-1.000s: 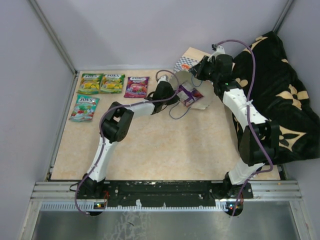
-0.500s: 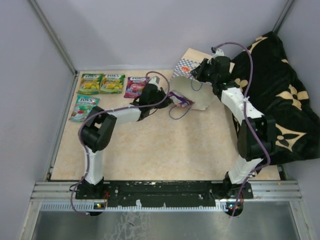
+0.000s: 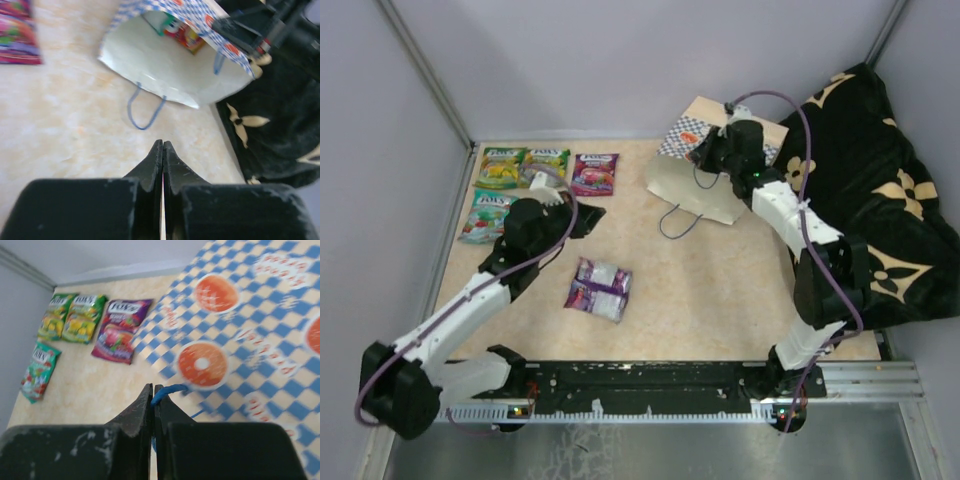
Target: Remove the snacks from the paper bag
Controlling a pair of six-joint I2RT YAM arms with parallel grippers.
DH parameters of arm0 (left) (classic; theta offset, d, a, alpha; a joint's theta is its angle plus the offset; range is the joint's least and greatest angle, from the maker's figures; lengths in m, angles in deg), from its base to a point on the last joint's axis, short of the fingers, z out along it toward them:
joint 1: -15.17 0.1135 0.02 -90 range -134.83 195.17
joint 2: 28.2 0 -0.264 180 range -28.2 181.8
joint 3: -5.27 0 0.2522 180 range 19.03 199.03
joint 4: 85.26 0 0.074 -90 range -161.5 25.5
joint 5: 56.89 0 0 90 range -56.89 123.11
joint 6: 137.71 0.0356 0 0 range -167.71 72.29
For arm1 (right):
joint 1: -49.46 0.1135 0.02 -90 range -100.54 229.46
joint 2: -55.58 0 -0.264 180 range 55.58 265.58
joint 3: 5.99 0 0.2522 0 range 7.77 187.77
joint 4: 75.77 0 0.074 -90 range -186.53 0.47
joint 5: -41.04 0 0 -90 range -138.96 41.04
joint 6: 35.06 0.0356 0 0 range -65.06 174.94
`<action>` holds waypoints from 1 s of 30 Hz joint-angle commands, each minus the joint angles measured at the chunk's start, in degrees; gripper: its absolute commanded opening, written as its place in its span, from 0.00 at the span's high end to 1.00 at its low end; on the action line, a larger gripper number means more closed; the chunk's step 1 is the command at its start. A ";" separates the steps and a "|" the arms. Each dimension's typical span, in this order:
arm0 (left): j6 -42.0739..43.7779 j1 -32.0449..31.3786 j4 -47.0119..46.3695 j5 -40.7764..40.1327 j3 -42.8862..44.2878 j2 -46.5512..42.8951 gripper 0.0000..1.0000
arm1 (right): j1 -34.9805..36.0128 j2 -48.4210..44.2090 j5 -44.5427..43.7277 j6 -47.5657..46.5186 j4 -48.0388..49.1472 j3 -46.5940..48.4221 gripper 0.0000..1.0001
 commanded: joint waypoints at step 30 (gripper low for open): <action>8.18 4.25 20.05 -0.18 -10.33 -2.86 0.01 | 3.94 -3.43 2.77 -3.66 -0.89 -0.85 1.00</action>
